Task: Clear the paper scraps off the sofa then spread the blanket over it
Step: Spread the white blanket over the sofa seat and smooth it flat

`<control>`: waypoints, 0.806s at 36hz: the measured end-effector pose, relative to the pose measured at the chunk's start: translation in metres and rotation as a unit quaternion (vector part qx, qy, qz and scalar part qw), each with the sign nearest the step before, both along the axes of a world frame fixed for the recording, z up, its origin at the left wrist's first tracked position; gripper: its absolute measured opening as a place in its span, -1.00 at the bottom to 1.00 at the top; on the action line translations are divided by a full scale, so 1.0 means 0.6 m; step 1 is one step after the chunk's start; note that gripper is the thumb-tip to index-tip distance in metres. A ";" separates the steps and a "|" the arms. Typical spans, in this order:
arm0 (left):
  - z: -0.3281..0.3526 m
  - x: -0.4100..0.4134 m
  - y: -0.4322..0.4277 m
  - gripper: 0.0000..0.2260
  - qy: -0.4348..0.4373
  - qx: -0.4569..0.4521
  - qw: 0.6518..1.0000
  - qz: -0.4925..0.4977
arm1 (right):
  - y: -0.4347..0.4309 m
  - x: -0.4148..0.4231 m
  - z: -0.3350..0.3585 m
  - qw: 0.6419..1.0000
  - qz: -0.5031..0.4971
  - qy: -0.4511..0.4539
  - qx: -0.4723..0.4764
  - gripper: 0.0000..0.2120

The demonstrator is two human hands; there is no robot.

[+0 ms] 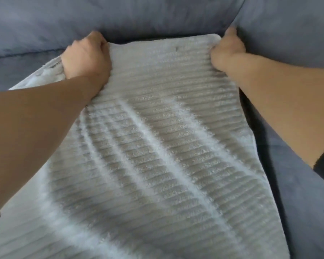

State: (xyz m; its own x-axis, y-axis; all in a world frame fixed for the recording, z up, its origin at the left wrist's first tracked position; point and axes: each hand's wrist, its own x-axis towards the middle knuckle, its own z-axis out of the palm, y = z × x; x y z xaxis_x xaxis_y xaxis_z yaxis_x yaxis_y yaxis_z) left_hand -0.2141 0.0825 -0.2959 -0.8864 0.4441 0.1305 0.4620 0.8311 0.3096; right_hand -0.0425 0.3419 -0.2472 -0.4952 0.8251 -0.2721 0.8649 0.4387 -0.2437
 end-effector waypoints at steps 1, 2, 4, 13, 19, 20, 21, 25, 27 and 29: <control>0.007 0.004 0.003 -0.75 -0.013 -0.009 1.000 -0.001 | 0.005 0.009 0.018 1.000 -0.003 -0.006 -0.020 -0.50; 0.015 0.005 0.004 -0.74 -0.025 -0.019 1.000 -0.001 | 0.000 0.023 0.027 0.999 -0.033 0.001 -0.042 -0.49; 0.024 0.006 -0.001 -0.72 -0.043 -0.030 0.999 0.003 | -0.022 0.064 0.034 0.992 -0.091 0.031 -0.087 -0.50; 0.115 0.108 0.150 -0.79 -0.118 -0.053 0.974 -0.186 | -0.145 0.297 0.036 0.957 -0.206 0.164 -0.124 -0.88; 0.118 0.215 0.325 -0.67 -0.128 -0.099 0.925 -0.343 | -0.245 0.467 0.024 0.916 -0.324 0.165 -0.167 -0.68; 0.115 0.234 0.344 -0.61 -0.131 -0.126 0.906 -0.382 | -0.257 0.497 0.021 0.904 -0.351 0.170 -0.175 -0.75; 0.110 0.248 0.358 -0.56 -0.132 -0.154 0.884 -0.421 | -0.265 0.525 0.018 0.893 -0.377 0.169 -0.177 -0.83; 0.104 0.278 0.395 -0.68 -0.097 -0.251 0.824 -0.499 | -0.288 0.612 0.011 0.864 -0.438 0.166 -0.182 -0.80; 0.109 0.281 0.406 -0.76 -0.079 -0.285 0.812 -0.503 | -0.296 0.641 0.011 0.864 -0.445 0.157 -0.173 -0.71; 0.120 0.283 0.409 -0.83 -0.055 -0.309 0.799 -0.512 | -0.304 0.658 0.009 0.864 -0.449 0.153 -0.168 -0.68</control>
State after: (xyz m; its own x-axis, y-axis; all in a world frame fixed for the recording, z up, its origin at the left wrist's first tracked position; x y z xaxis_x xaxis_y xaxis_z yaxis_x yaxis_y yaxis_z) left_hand -0.0441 0.3279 -0.2242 -0.0075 0.8938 -0.4484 0.9964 0.0444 0.0718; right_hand 0.3521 0.1595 -0.2416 0.2120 0.8142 -0.5406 0.6933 -0.5151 -0.5040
